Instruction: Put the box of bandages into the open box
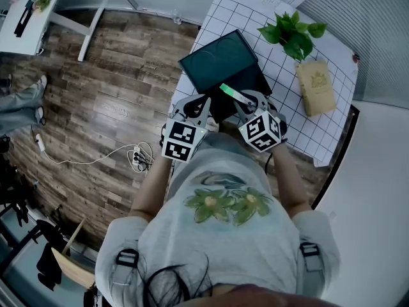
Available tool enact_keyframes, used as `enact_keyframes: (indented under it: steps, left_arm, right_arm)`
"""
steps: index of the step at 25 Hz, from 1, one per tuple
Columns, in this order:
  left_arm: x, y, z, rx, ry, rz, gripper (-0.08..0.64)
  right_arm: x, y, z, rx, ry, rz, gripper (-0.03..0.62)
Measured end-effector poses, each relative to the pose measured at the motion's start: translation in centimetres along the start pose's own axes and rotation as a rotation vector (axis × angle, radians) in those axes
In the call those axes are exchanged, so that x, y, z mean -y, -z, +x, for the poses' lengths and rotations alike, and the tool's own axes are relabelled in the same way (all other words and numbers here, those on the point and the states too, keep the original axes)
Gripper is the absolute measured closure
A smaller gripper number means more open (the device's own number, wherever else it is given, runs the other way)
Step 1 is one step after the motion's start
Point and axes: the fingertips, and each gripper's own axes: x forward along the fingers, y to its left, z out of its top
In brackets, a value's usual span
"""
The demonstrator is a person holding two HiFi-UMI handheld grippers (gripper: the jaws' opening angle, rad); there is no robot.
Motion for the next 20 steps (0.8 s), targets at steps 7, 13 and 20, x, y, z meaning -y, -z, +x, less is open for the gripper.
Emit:
enact_keyframes:
  steps: [7, 13, 20]
  left_arm:
    - [-0.2, 0.1, 0.2, -0.003, -0.004, -0.002, 0.552]
    - [-0.4, 0.1, 0.3, -0.005, -0.007, -0.009, 0.552]
    - [-0.3, 0.2, 0.6, -0.01, -0.003, -0.012, 0.552]
  right_arm:
    - [-0.1, 0.3, 0.5, -0.011, -0.009, -0.027, 0.5]
    - [-0.2, 0.5, 0.9, -0.024, -0.018, -0.044, 0.501]
    - [-0.1, 0.9, 1.3, -0.032, -0.02, -0.052, 0.5]
